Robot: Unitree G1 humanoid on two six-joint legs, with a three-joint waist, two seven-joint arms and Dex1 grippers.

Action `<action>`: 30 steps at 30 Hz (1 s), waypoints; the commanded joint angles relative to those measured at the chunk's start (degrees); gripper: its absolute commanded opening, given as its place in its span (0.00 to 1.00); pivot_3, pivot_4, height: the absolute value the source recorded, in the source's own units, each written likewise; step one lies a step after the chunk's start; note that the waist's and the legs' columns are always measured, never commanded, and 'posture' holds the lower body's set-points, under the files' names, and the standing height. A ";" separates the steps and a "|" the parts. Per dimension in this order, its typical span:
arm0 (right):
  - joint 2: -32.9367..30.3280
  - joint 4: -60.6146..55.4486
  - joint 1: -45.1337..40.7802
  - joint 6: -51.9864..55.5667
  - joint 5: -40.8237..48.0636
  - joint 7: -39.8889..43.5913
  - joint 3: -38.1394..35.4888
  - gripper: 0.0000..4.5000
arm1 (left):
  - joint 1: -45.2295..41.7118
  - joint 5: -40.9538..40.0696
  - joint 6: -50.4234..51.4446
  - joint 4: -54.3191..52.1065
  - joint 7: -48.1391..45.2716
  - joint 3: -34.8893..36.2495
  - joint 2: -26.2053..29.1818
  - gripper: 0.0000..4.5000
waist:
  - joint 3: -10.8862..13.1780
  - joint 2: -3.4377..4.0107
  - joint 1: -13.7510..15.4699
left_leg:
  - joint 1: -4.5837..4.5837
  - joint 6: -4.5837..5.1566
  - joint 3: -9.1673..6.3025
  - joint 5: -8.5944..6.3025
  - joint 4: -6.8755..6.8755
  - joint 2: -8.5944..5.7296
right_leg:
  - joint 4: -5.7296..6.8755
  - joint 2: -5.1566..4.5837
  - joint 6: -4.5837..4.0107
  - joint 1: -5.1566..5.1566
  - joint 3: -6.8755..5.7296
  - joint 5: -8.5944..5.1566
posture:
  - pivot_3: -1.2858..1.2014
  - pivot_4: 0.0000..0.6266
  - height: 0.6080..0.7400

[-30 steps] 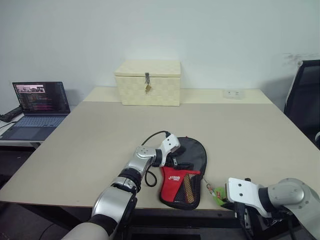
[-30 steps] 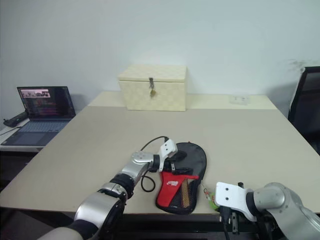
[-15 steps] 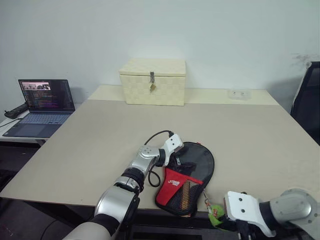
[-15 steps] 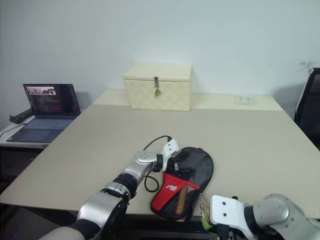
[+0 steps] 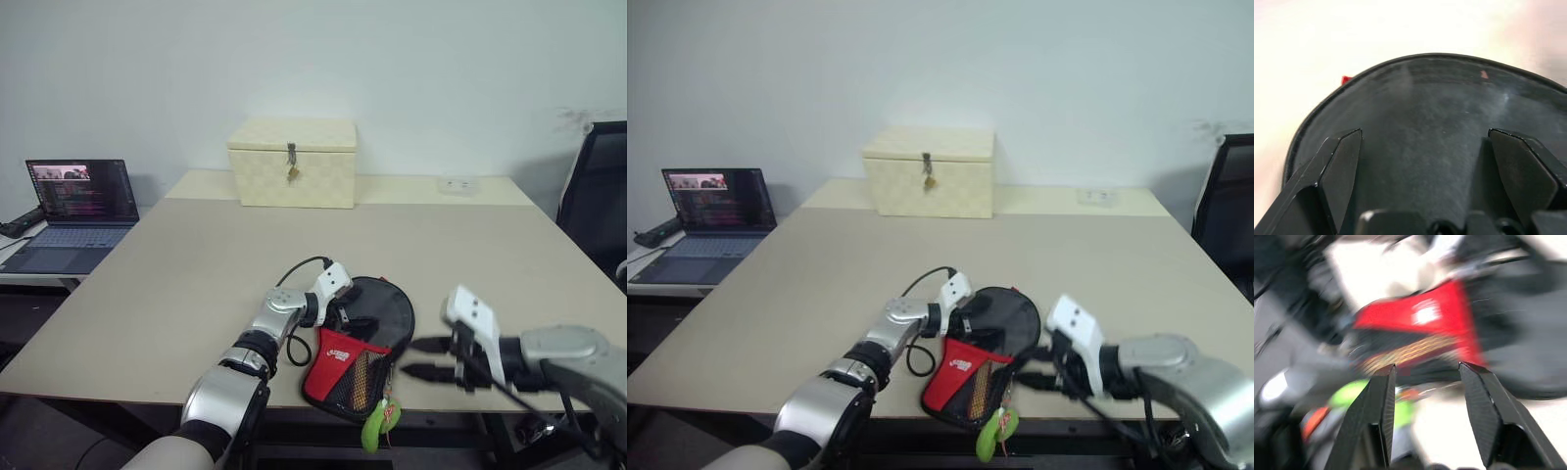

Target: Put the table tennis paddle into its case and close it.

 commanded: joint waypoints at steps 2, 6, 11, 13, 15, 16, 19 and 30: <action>3.64 13.44 -5.45 -6.55 -6.63 -7.24 3.48 0.50 | 4.29 -6.24 4.92 -11.33 -9.38 2.78 4.89 1.00 | 0.03 0.00 -0.80 | -0.03 0.01 -0.01 -0.01 -0.11 0.00 | 0.02 0.00 -0.14 -0.07 0.01 0.06 | 0.52 0.24 1.00; 9.90 24.73 -9.20 -9.56 -9.90 -12.84 4.09 0.50 | 12.79 -11.80 16.20 -29.38 -16.23 2.64 11.12 1.00 | 0.09 0.05 -1.30 | -0.16 0.01 -0.05 0.00 -0.40 0.04 | 0.10 0.00 -0.45 -0.41 0.11 0.12 | 0.52 0.24 1.00; 15.73 34.34 -11.81 -13.25 -11.70 -16.77 3.03 0.50 | 22.52 -16.61 28.38 -49.26 -18.70 1.79 17.90 1.00 | 0.12 0.10 -1.28 | -0.53 0.00 -0.10 0.01 -0.55 0.11 | 0.11 -0.15 -0.56 -0.89 0.13 0.07 | 0.52 0.24 1.00; 16.88 36.82 -12.33 -14.63 -12.52 -17.30 3.66 0.50 | 24.71 -18.05 31.51 -54.54 -18.13 1.83 19.48 1.00 | 0.13 0.12 -0.96 | -0.57 0.00 -0.14 0.01 -0.54 0.10 | 0.09 -0.20 -0.57 -0.90 0.11 0.07 | 0.52 0.24 1.00; 17.55 38.53 -12.49 -15.93 -13.46 -17.81 4.47 0.50 | 26.13 -18.91 33.11 -58.10 -17.59 1.64 20.58 1.00 | 0.14 0.13 -0.70 | -0.58 0.00 -0.12 0.02 -0.51 0.05 | 0.10 -0.20 -0.56 -0.88 0.06 0.07 | 0.52 0.24 1.00; 17.83 39.17 -12.55 -16.28 -13.79 -17.95 4.75 0.50 | 26.68 -19.37 33.82 -59.71 -17.35 1.49 20.99 1.00 | 0.14 0.13 -0.66 | -0.57 0.01 -0.11 0.02 -0.50 0.01 | 0.11 -0.19 -0.55 -0.85 0.04 0.07 | 0.52 0.24 1.00; 18.75 40.13 -12.76 -16.34 -14.17 -17.91 5.32 0.50 | 27.94 -20.91 35.55 -64.12 -17.57 1.22 22.38 1.00 | 0.14 0.13 -0.83 | -0.56 0.03 -0.06 0.03 -0.45 0.01 | 0.11 -0.15 -0.49 -0.82 0.05 0.11 | 0.52 0.24 1.00; 19.15 42.75 -14.99 -17.96 -15.47 -16.71 7.56 0.00 | 28.50 -20.33 32.01 -68.54 -15.51 0.60 24.95 1.00 | 0.15 0.15 -0.91 | -0.50 0.04 0.05 0.04 -0.45 0.10 | 0.14 -0.10 -0.53 -0.83 0.09 0.13 | 0.52 0.24 1.00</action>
